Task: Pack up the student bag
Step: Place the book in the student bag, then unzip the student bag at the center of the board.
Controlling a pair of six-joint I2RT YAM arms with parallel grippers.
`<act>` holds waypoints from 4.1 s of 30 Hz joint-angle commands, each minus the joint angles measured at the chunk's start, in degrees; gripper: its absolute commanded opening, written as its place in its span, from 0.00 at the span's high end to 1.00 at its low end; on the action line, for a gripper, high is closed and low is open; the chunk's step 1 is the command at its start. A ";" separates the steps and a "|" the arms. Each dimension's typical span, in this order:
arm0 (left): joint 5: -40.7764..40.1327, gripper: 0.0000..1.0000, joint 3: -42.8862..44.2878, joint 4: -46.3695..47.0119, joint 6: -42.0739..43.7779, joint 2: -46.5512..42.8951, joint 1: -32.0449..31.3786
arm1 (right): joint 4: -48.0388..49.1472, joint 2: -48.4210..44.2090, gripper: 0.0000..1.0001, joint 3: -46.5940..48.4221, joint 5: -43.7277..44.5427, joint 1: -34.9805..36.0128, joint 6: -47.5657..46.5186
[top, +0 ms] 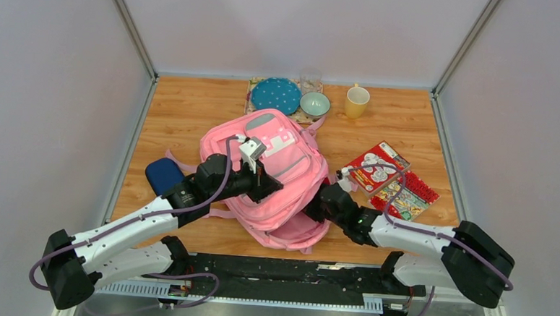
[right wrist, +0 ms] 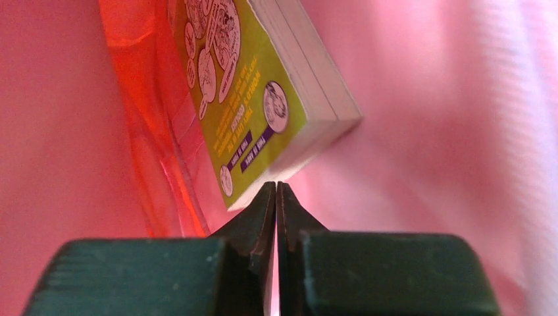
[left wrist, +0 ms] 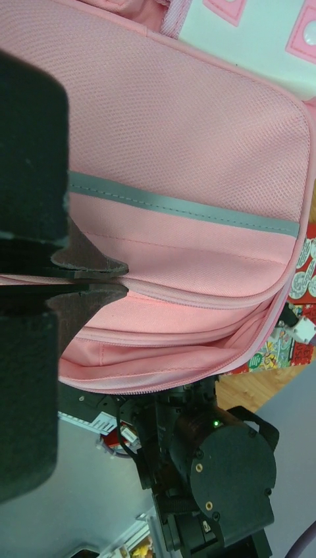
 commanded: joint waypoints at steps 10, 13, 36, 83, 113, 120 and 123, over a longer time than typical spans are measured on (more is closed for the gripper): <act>2.12 1.00 0.52 9.89 -1.69 -2.32 0.85 | 14.75 17.43 0.88 9.25 0.35 1.50 -0.87; 1.77 1.00 0.17 9.02 -1.34 -2.59 0.94 | 15.82 15.33 0.83 6.53 1.14 1.59 -0.26; -2.37 1.00 -1.50 9.28 -1.07 -2.59 1.12 | -11.78 -20.55 0.59 -4.82 -2.90 5.71 -9.22; -8.97 1.00 18.10 -4.96 7.02 -5.32 14.47 | -8.45 0.73 0.72 -15.72 4.57 6.86 5.63; 15.92 1.00 -7.29 -3.12 -5.73 -16.12 19.84 | -43.60 -50.14 0.37 -1.13 17.49 6.86 -8.76; 17.67 1.00 -7.21 0.58 -8.11 -13.75 19.84 | -26.40 -41.21 0.38 0.63 0.72 6.95 -13.70; 16.98 1.00 -7.56 0.23 -8.02 -13.75 19.75 | -18.84 -35.40 0.37 2.21 -2.98 7.04 -13.96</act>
